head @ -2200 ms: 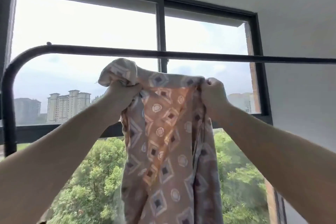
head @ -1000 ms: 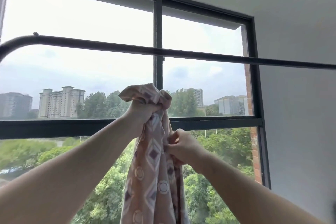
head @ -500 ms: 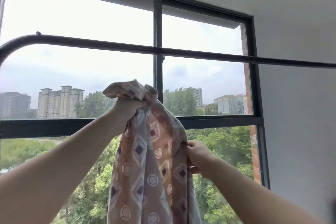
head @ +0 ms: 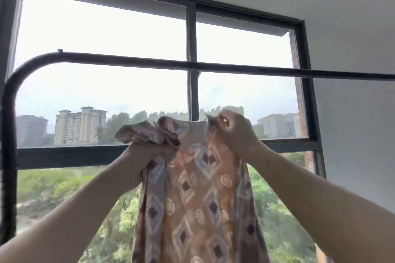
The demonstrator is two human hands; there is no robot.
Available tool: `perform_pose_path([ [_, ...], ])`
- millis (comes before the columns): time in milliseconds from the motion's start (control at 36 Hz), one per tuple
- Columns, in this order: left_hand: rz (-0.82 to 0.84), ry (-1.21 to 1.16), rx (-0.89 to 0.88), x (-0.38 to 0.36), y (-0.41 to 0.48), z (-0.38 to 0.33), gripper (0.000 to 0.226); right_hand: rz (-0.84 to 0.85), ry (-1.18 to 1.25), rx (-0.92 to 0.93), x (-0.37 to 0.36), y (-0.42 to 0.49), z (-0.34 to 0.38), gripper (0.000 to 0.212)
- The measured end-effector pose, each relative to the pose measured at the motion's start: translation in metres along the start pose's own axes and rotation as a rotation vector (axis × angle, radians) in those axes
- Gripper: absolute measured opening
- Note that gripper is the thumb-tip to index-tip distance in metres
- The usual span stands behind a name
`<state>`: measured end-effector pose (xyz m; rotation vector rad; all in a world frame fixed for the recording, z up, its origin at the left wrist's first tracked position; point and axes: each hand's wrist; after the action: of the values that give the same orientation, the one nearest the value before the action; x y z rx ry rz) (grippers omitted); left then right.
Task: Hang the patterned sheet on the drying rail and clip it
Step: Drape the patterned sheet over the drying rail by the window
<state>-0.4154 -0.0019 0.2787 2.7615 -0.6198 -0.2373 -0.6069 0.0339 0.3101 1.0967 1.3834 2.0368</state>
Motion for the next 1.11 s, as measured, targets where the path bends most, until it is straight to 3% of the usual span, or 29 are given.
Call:
perform_pose_path([
  [167,0.287,0.074,0.102,-0.027,-0.008,0.001,0.011,0.243,0.568,-0.107,-0.013,0.008,0.026,0.026],
  [278,0.118,0.168,-0.01,-0.03,0.004,-0.008,0.01,0.248,0.804,-0.191,-0.011,0.009,0.02,0.028],
  [361,0.007,0.14,-0.039,-0.028,0.011,-0.009,0.016,0.26,0.6,-0.197,-0.013,0.0,0.019,0.022],
  [417,-0.022,0.097,-0.042,-0.028,0.014,-0.008,0.02,0.244,0.506,-0.2,-0.013,-0.005,0.012,0.034],
  [528,-0.049,-0.043,-0.067,-0.029,0.017,-0.007,0.028,0.343,0.48,-0.316,-0.011,-0.017,0.011,0.02],
  [694,-0.113,-0.066,-0.082,-0.032,0.018,-0.012,0.026,0.404,0.504,-0.438,-0.019,-0.04,0.004,0.007],
  [944,-0.219,-0.099,-0.086,-0.03,0.029,-0.014,0.02,0.881,0.411,-0.613,-0.028,-0.078,-0.015,0.003],
  [1028,-0.254,-0.062,-0.063,-0.024,0.031,-0.015,0.019,0.811,0.33,-0.625,-0.025,-0.081,-0.024,0.015],
  [1111,-0.226,-0.023,-0.033,-0.007,0.03,-0.015,0.011,0.505,0.347,-0.675,-0.016,-0.073,-0.032,0.029],
])
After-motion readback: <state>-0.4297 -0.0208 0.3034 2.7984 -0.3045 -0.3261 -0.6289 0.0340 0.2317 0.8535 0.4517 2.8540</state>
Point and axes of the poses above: each hand's wrist, its own y-axis towards the middle knuckle, its own x-axis out of the back of the hand, z = x × y, and after that the axes turned 10 degrees about x, right-handed
